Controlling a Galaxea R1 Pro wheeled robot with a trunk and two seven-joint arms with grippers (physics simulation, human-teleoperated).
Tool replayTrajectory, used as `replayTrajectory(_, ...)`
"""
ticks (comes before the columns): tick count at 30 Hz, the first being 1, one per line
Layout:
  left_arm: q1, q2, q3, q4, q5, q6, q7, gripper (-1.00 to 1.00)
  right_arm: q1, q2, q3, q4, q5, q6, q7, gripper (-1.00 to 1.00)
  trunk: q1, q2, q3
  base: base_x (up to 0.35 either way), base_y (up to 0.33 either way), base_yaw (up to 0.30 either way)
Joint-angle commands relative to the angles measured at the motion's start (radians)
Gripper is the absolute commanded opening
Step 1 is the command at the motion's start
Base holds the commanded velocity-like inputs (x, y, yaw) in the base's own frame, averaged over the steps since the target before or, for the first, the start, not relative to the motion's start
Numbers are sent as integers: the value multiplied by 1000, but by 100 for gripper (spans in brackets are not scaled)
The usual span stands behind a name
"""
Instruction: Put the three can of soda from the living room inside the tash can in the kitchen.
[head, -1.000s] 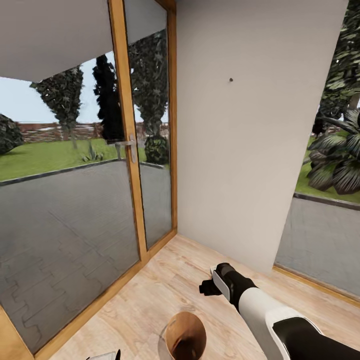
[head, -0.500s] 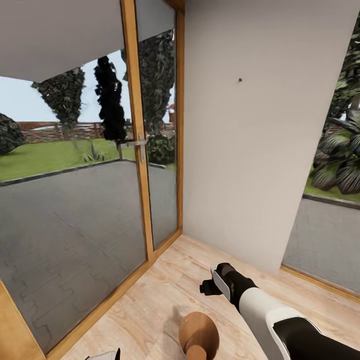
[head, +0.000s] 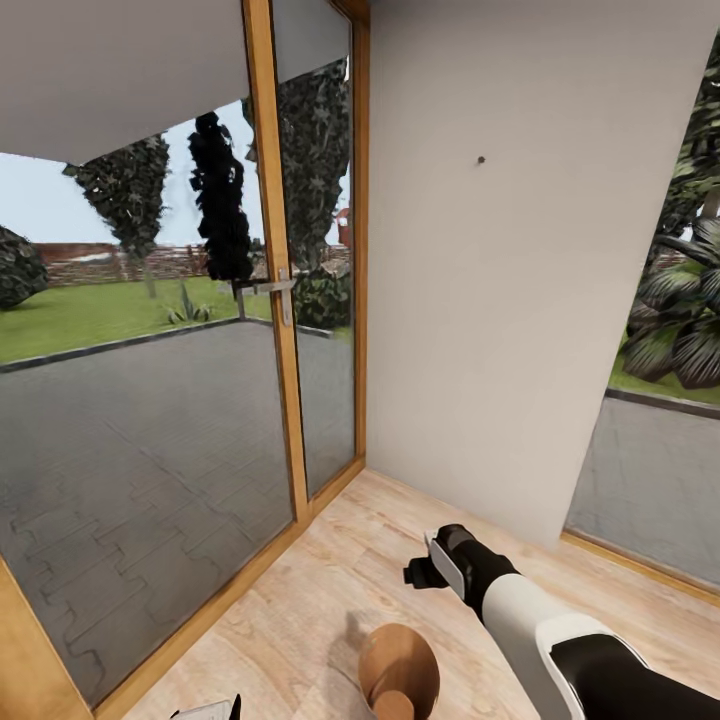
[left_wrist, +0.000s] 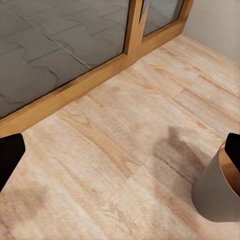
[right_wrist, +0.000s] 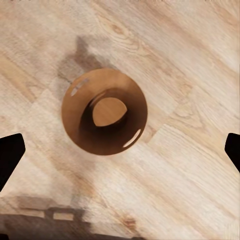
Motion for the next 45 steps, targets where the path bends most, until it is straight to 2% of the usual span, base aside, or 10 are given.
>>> replayTrajectory(1,0,0,0,0,0,0,0,100,0,-2,0,0,0,0,0,100,0,0,0,0,0,0)
replayTrajectory(12,0,0,-1,-1,0,-2,1,100,0,-19,-1,-2,0,2,0,100,0,0,0,0,0,0)
replayTrajectory(20,1,0,-3,-1,0,0,1,100,0,-23,-1,-2,0,2,1,100,31,-56,-25,0,0,0)
replayTrajectory(25,0,0,-4,-1,-1,1,0,100,0,-37,-2,-3,0,2,4,100,50,-91,-41,0,0,0)
replayTrajectory(45,1,-1,-5,-2,-1,1,1,100,0,-38,-1,-4,0,4,6,100,127,-231,-103,0,0,0)
